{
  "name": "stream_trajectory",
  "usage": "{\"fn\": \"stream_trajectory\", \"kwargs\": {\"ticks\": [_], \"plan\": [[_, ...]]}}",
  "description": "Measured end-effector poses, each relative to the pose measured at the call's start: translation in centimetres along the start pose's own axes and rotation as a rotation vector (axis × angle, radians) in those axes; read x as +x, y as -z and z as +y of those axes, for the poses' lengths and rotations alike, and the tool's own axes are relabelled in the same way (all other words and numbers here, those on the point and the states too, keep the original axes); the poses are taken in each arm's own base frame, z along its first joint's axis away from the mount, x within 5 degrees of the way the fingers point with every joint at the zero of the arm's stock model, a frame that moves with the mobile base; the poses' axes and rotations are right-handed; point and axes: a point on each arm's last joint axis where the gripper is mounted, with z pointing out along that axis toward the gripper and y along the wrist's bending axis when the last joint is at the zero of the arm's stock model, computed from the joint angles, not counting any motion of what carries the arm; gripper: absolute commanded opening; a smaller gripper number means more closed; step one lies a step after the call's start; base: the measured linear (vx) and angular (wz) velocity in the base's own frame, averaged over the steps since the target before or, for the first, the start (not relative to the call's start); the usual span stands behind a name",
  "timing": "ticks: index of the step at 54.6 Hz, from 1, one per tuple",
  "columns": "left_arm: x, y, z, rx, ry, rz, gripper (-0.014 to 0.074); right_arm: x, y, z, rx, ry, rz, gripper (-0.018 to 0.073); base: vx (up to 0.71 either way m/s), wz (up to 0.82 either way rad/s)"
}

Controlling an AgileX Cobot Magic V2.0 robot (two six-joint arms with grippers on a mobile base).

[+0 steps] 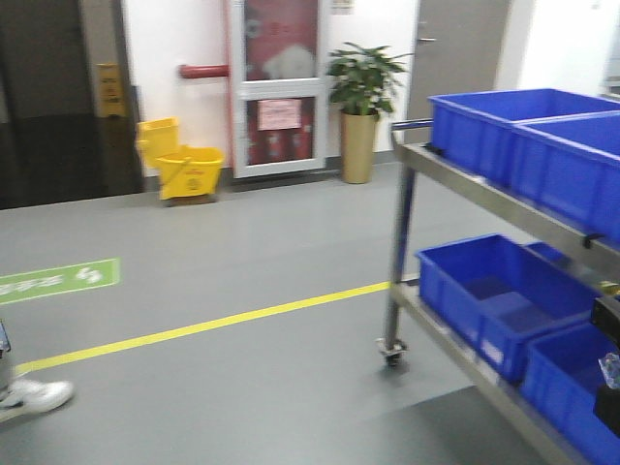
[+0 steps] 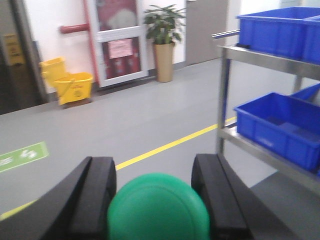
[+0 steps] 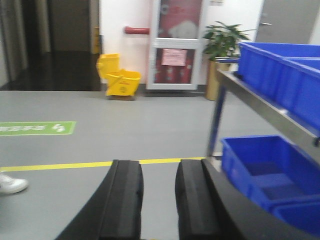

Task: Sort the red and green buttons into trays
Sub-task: 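Drive the base up to the table with green and red trays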

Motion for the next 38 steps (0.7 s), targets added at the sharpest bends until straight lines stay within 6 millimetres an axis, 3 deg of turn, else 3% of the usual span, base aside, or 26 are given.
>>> {"fn": "stream_trajectory", "kwargs": {"ticks": [38], "plan": [[0.00, 0.00, 0.00, 0.000, 0.000, 0.000, -0.0006, 0.03, 0.00, -0.02, 0.002, 0.000, 0.003, -0.0009, 0.36, -0.69]]}}
